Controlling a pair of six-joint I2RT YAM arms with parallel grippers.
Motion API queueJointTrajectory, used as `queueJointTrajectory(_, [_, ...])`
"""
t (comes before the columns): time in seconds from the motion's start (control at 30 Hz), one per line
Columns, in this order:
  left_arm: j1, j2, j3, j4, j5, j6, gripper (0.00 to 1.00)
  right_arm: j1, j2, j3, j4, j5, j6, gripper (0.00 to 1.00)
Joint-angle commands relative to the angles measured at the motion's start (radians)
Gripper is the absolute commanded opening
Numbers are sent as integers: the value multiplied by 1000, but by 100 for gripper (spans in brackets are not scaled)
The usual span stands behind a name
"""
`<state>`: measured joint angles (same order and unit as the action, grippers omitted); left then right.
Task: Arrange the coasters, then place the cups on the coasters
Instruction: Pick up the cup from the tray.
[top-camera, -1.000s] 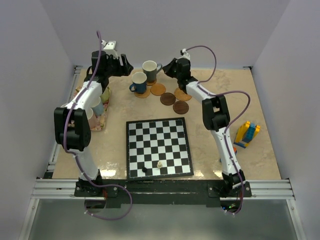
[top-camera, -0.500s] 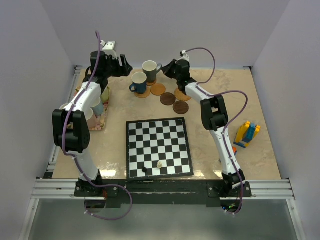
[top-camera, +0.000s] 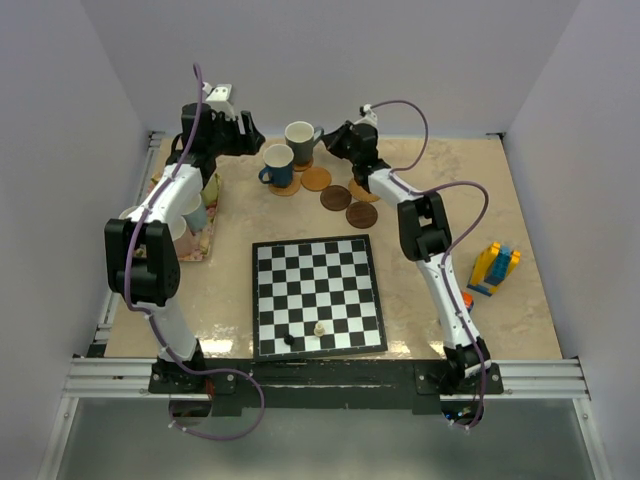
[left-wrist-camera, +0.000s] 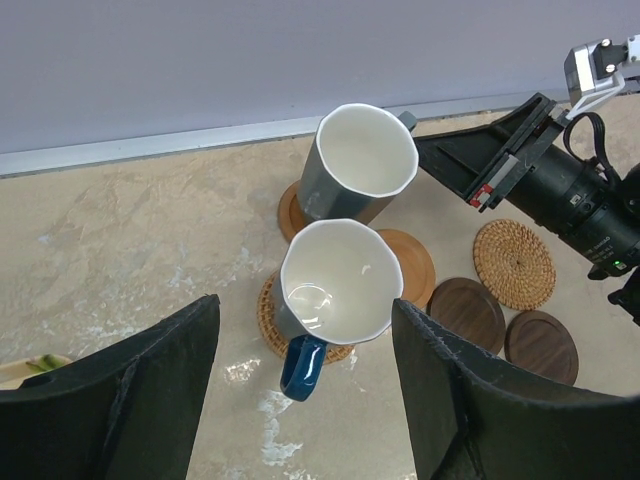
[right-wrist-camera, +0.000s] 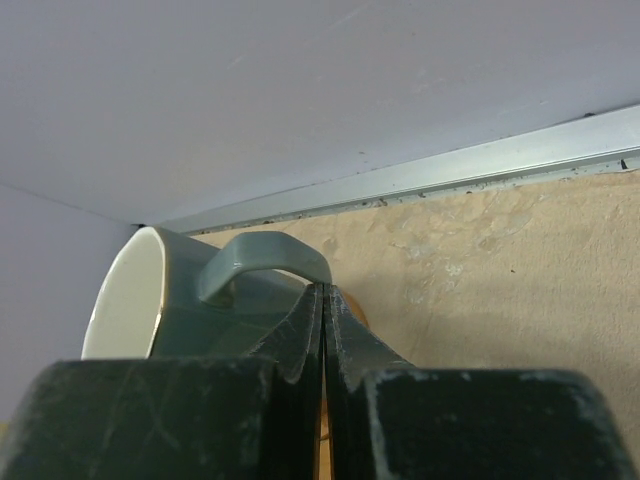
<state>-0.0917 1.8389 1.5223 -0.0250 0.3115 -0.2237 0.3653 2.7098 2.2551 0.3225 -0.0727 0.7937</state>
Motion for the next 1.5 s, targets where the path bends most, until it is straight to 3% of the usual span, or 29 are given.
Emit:
queueJointTrajectory(0.0, [9, -46, -10, 28, 5, 20, 74, 0, 16, 69, 53, 4, 16, 0])
queueJointTrajectory(1.1, [9, -30, -4, -6, 12, 21, 74, 1, 107, 178, 99, 4, 48, 0])
queueJointTrajectory(1.3, [9, -33, 1, -6, 11, 23, 74, 1, 74, 124, 144, 5, 47, 0])
queueJointTrajectory(1.47, [10, -41, -2, -6, 5, 27, 74, 1, -8, -29, 262, 13, 42, 0])
